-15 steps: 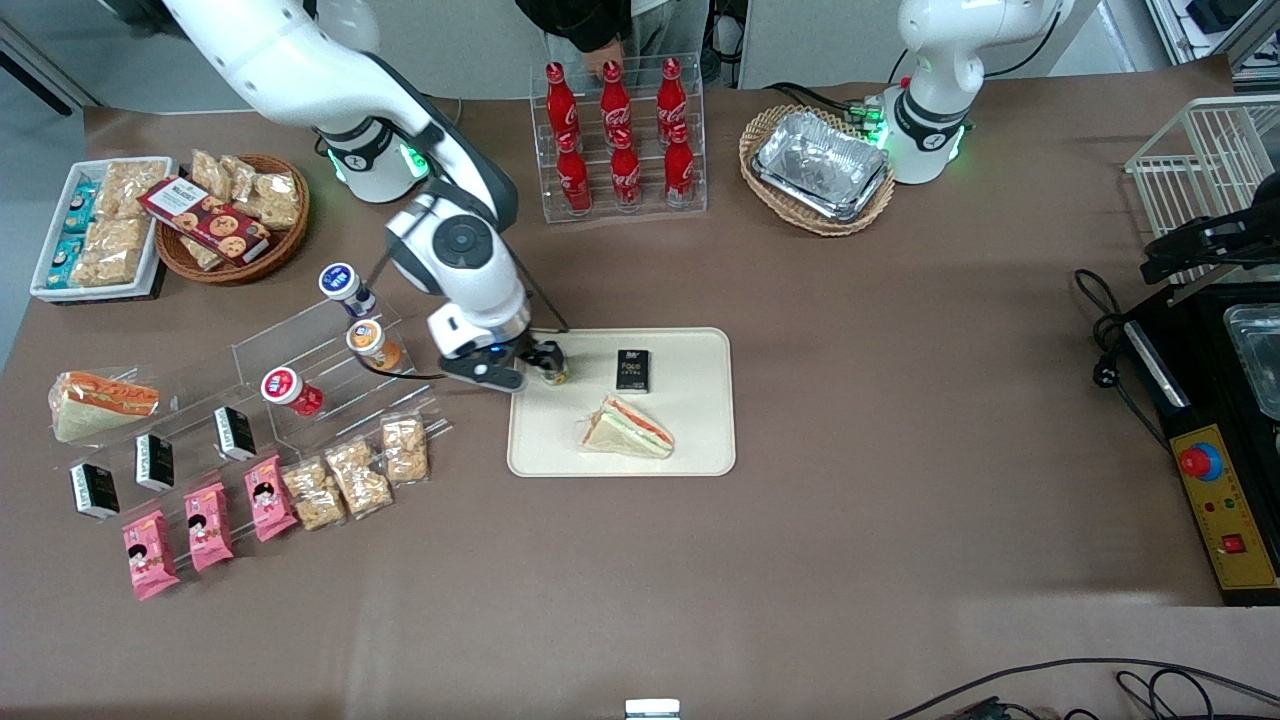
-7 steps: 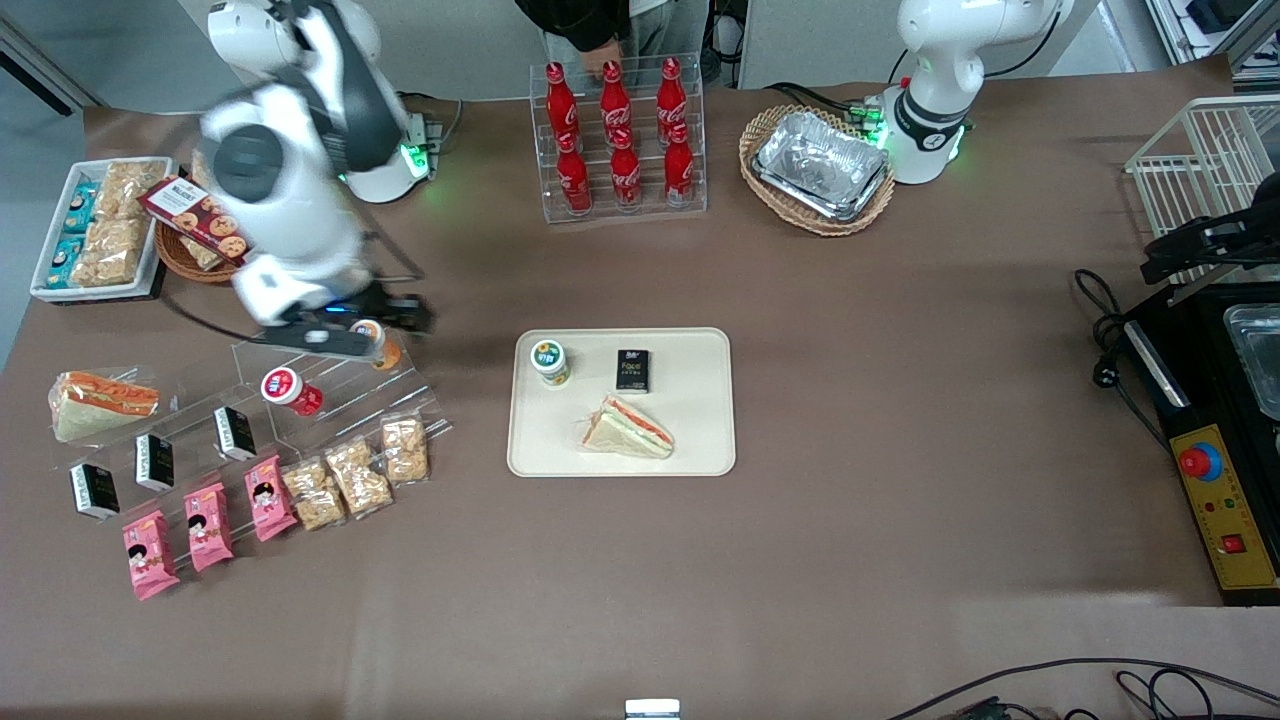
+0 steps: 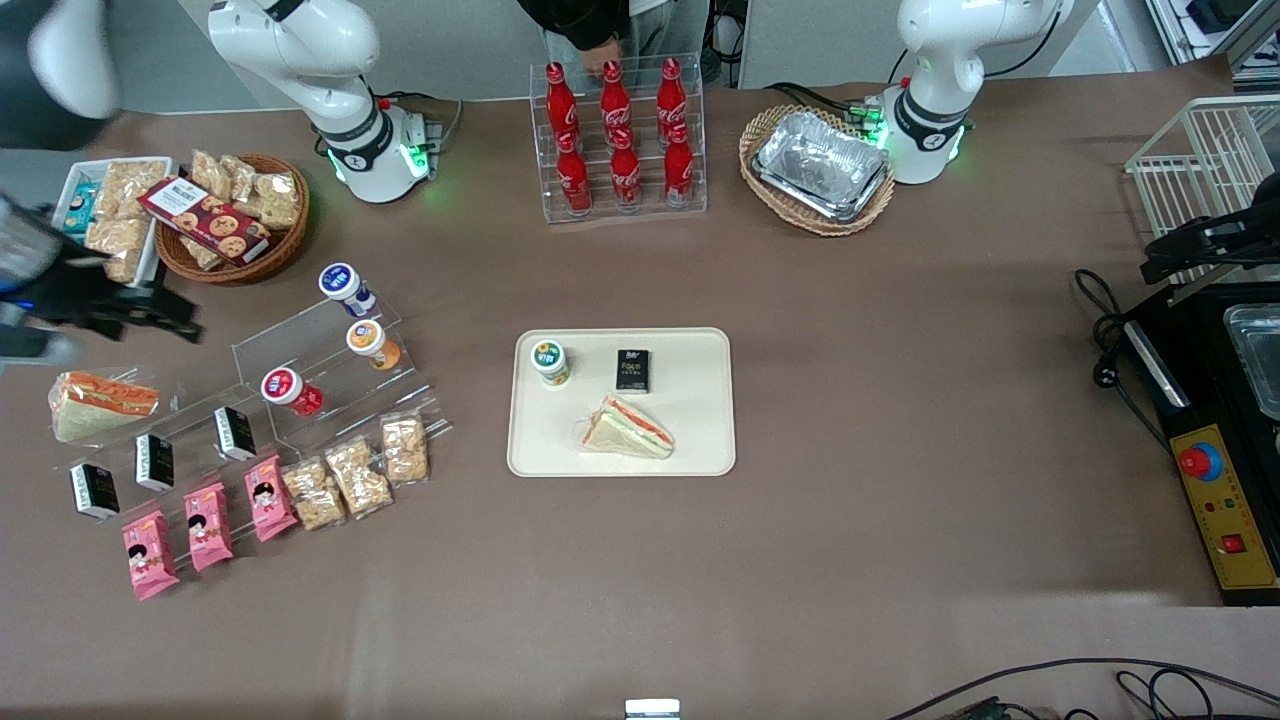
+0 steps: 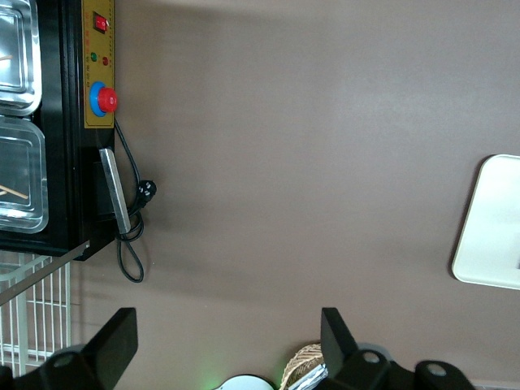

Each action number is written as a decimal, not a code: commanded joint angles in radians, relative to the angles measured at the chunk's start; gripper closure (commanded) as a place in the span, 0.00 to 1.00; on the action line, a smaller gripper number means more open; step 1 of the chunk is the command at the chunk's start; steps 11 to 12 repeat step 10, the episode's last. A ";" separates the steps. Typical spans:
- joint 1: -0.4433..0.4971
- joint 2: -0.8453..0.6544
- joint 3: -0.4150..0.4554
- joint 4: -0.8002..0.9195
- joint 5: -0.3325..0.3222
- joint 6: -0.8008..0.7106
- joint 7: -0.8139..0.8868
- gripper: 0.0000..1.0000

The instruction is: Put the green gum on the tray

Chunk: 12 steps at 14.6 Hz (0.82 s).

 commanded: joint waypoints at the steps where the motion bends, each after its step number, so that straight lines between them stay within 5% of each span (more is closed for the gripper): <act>1: 0.010 0.064 -0.058 0.115 0.011 -0.061 -0.011 0.00; 12: 0.029 0.150 -0.118 0.219 0.008 -0.065 -0.072 0.00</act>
